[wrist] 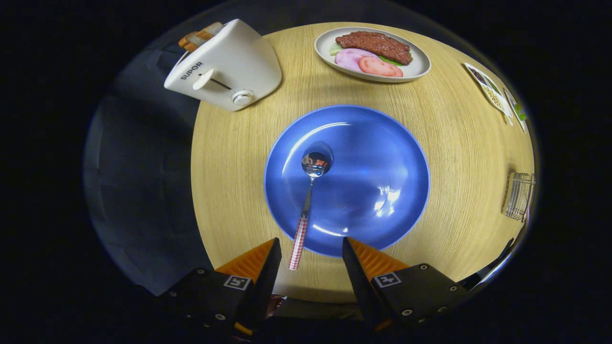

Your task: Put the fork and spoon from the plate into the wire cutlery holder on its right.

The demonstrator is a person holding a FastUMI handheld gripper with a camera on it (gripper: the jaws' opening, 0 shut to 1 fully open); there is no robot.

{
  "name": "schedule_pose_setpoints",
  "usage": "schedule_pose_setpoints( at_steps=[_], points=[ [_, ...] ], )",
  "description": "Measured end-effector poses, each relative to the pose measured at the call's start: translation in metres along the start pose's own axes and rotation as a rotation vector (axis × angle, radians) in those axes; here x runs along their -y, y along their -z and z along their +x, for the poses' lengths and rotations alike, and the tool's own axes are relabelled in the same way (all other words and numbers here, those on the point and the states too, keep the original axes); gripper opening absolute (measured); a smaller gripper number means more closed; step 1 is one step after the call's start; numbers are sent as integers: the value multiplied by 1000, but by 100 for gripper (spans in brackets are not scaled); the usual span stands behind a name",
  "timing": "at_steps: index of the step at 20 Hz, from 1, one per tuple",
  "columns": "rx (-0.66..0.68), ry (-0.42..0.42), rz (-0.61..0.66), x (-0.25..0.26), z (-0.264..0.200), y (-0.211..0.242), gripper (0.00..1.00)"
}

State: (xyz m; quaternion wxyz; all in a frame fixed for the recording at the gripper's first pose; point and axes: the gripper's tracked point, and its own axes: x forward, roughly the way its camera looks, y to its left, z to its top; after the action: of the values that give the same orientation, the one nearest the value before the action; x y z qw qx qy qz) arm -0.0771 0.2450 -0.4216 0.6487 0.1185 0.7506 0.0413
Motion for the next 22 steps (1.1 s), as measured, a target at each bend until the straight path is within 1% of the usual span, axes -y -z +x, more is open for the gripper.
schedule_pose_setpoints(
  at_steps=[4, 6, 9, 10, 11, 14, 15, 17, 19, 22],
  points=[
    [-20, 7, 69, -4, 20, 1, 64],
    [-15, 28, 76, -4, 25, 2, 58],
    [-9, 51, 106, -5, 33, 2, 41],
    [-21, 52, 115, -6, 33, 6, 38],
    [-27, 46, 118, -8, 33, 9, 34],
    [-25, 69, 115, -2, 34, 12, 27],
    [-21, 75, 116, 1, 34, 11, 21],
    [-17, 50, 111, -3, 34, 10, 13],
    [-15, 30, 85, -4, 31, 10, 10],
    [0, 2, 56, 5, 13, 9, 9]
  ],
)
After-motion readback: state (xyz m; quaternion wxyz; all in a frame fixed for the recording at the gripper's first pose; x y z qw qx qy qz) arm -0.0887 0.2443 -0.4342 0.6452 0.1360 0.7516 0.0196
